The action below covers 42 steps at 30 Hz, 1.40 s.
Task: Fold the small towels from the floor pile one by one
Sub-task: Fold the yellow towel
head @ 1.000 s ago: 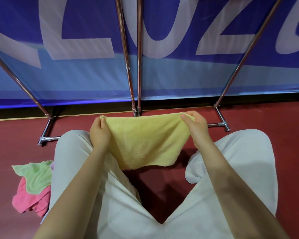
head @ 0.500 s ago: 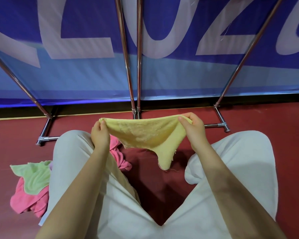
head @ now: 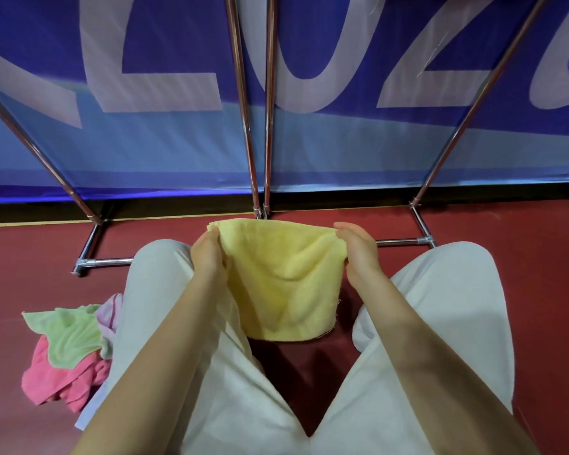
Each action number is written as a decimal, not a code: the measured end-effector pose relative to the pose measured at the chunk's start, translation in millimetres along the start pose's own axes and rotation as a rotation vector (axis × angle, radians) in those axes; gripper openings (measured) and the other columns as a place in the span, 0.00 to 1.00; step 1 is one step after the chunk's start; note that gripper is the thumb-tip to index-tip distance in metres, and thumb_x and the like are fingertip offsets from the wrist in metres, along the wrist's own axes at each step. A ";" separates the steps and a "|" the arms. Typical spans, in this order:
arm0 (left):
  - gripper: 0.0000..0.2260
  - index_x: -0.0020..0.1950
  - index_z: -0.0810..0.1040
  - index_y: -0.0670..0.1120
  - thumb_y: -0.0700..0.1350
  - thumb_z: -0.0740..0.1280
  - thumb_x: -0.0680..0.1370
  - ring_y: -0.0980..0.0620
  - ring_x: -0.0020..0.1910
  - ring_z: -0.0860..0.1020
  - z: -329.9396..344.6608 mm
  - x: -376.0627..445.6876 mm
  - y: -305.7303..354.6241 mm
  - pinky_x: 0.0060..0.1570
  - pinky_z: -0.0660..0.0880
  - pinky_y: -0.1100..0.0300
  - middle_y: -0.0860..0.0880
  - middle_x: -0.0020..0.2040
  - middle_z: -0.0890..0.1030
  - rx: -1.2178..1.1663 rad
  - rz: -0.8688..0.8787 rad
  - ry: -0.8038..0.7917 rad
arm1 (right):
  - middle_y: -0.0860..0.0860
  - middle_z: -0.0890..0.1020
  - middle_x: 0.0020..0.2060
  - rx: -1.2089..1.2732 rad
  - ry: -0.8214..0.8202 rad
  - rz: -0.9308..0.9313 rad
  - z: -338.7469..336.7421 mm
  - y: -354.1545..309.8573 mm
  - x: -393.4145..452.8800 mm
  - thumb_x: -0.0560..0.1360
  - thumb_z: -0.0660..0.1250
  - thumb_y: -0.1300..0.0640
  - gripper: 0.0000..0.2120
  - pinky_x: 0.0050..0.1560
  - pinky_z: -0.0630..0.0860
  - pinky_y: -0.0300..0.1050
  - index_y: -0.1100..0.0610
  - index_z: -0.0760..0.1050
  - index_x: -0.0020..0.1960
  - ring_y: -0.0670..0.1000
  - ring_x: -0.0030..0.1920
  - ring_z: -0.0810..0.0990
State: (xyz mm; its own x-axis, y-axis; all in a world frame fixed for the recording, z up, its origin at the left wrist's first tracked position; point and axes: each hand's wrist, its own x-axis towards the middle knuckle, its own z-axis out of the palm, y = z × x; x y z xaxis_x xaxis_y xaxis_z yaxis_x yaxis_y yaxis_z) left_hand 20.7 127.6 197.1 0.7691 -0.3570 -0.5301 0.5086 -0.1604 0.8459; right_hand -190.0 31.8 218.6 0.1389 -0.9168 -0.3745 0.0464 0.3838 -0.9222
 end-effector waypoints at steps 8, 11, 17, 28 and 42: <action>0.13 0.39 0.75 0.51 0.49 0.59 0.82 0.53 0.42 0.75 38.6 -35.7 -11.0 0.50 0.72 0.56 0.52 0.40 0.77 0.052 0.062 -0.172 | 0.52 0.79 0.38 -0.134 -0.203 -0.046 37.7 2.9 -15.4 0.76 0.61 0.66 0.09 0.33 0.73 0.31 0.62 0.80 0.49 0.47 0.36 0.77; 0.11 0.45 0.79 0.46 0.48 0.59 0.81 0.49 0.45 0.77 49.9 -47.4 -20.3 0.48 0.74 0.55 0.48 0.42 0.80 0.069 0.074 -0.267 | 0.59 0.82 0.43 -0.097 -0.265 -0.016 48.5 6.1 -13.5 0.75 0.57 0.69 0.12 0.40 0.78 0.37 0.60 0.79 0.46 0.53 0.39 0.83; 0.11 0.46 0.79 0.47 0.47 0.59 0.82 0.48 0.50 0.79 54.3 -56.1 -19.3 0.55 0.76 0.50 0.44 0.50 0.81 0.052 0.033 -0.284 | 0.57 0.83 0.40 -0.306 -0.268 -0.158 54.7 12.7 -3.2 0.76 0.58 0.68 0.09 0.48 0.80 0.42 0.62 0.77 0.49 0.51 0.40 0.84; 0.11 0.44 0.80 0.48 0.48 0.60 0.81 0.47 0.49 0.80 41.3 -51.9 -15.3 0.56 0.76 0.48 0.46 0.46 0.82 0.044 0.041 -0.240 | 0.49 0.78 0.51 -0.614 -0.242 -0.484 46.7 20.6 2.7 0.75 0.67 0.60 0.06 0.53 0.68 0.33 0.52 0.82 0.45 0.45 0.53 0.74; 0.14 0.44 0.81 0.54 0.49 0.58 0.83 0.57 0.45 0.79 43.8 -55.4 -20.7 0.45 0.74 0.64 0.55 0.42 0.82 0.217 0.306 -0.380 | 0.51 0.81 0.44 -0.491 -0.344 -0.552 50.5 8.0 -15.9 0.74 0.68 0.62 0.04 0.49 0.73 0.37 0.54 0.80 0.44 0.45 0.46 0.78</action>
State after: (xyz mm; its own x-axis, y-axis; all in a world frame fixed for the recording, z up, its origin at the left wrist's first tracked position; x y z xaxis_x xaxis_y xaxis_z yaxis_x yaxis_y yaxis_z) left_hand -49.4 110.4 211.5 0.6550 -0.7189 -0.2327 0.1601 -0.1690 0.9725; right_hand -141.9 55.1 222.0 0.5228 -0.8435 0.1231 -0.2308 -0.2790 -0.9321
